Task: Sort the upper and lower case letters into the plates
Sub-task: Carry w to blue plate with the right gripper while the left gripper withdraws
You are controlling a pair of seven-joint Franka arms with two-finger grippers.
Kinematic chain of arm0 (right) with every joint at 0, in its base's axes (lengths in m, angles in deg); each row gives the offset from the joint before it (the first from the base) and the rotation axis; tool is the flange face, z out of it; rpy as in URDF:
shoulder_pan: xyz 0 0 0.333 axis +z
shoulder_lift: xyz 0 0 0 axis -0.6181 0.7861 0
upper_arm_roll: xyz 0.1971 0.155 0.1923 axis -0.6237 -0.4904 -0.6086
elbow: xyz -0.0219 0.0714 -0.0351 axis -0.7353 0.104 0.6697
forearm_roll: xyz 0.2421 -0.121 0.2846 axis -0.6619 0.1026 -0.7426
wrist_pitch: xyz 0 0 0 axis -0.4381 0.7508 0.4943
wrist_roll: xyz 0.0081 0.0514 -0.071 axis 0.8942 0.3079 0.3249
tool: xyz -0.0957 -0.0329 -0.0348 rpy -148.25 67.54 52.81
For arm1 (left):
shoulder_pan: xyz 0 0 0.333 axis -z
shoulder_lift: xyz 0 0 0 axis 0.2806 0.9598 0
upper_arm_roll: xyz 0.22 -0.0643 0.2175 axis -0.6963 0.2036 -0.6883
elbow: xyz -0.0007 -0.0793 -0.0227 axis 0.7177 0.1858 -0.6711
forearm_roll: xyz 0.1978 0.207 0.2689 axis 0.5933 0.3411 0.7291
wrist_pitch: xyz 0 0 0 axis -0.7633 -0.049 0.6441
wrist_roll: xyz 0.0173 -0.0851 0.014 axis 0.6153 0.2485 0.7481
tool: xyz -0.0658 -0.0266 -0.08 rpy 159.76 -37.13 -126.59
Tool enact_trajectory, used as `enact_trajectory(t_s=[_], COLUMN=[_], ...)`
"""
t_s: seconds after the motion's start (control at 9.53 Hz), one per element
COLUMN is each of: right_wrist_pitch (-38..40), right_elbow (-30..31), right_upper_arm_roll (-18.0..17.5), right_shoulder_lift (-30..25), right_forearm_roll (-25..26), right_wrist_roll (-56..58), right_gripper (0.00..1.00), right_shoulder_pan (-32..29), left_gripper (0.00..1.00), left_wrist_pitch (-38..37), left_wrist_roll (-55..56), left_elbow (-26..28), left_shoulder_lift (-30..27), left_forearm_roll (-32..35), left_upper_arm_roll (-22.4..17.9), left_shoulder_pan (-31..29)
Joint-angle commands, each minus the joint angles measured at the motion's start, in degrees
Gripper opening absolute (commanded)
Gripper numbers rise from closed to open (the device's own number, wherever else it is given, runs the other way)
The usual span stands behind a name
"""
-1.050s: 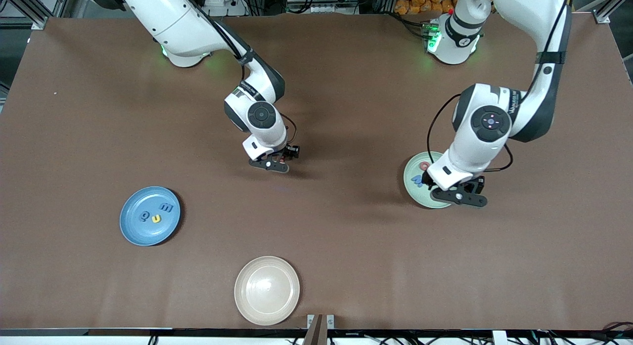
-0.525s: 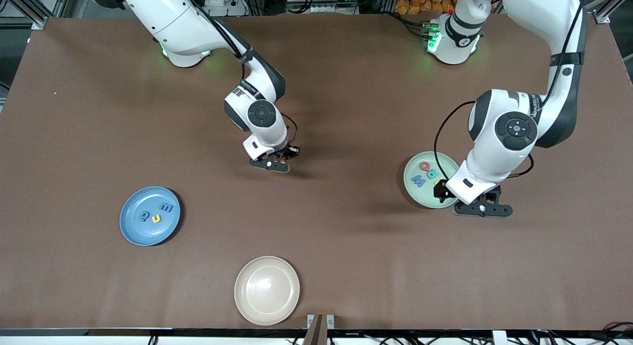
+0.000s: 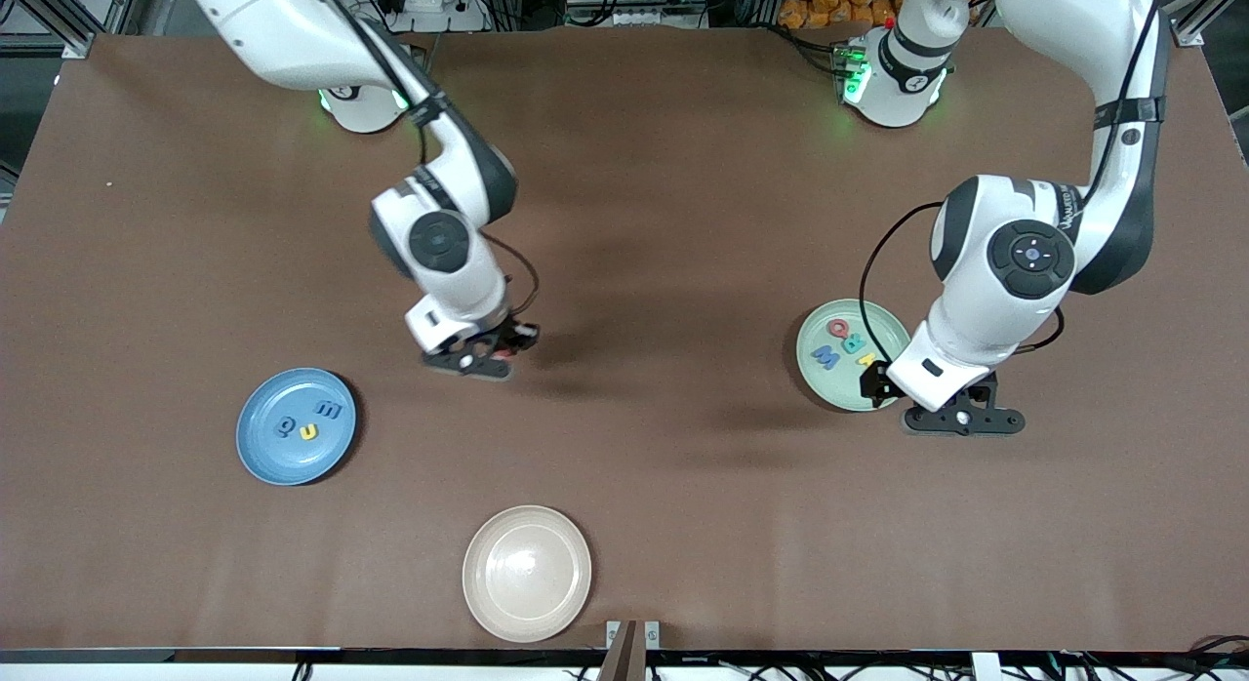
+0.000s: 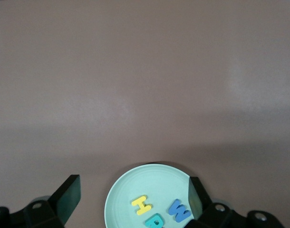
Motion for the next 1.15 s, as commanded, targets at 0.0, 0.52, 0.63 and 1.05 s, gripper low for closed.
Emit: enact_trajectory(t_s=[0.0, 0.52, 0.63, 1.05], right_wrist_pitch=[2.4, -0.5, -2.0, 2.7], right_elbow=[-2.5, -2.6, -2.5, -1.8], right_upper_arm_roll=[3.2, 12.2, 12.2, 12.0], right_shoulder_lift=[0.3, 2.3, 2.1, -7.2], right_forearm_roll=[-0.3, -0.3, -0.5, -3.4], right_wrist_roll=[13.2, 28.1, 28.1, 31.1], right_gripper=[0.00, 0.00, 0.64, 1.00], right_shoulder_pan=[-6.2, -9.1, -9.4, -10.1], left_gripper=[1.00, 1.00, 1.00, 1.00], left_wrist_pitch=[-6.2, -14.1, -17.1, -24.1], left_wrist_roll=[0.4, 0.5, 0.5, 0.2], left_elbow=[-5.7, -11.0, -12.8, -13.1], left_shoulder_lift=[-0.1, -2.6, -4.2, -9.7], left_forearm_roll=[-1.4, -5.1, -5.4, -5.2], left_upper_arm_roll=[-0.1, 0.0, 0.0, 3.3], left_shoulder_pan=[-0.2, -1.8, -2.6, -8.5])
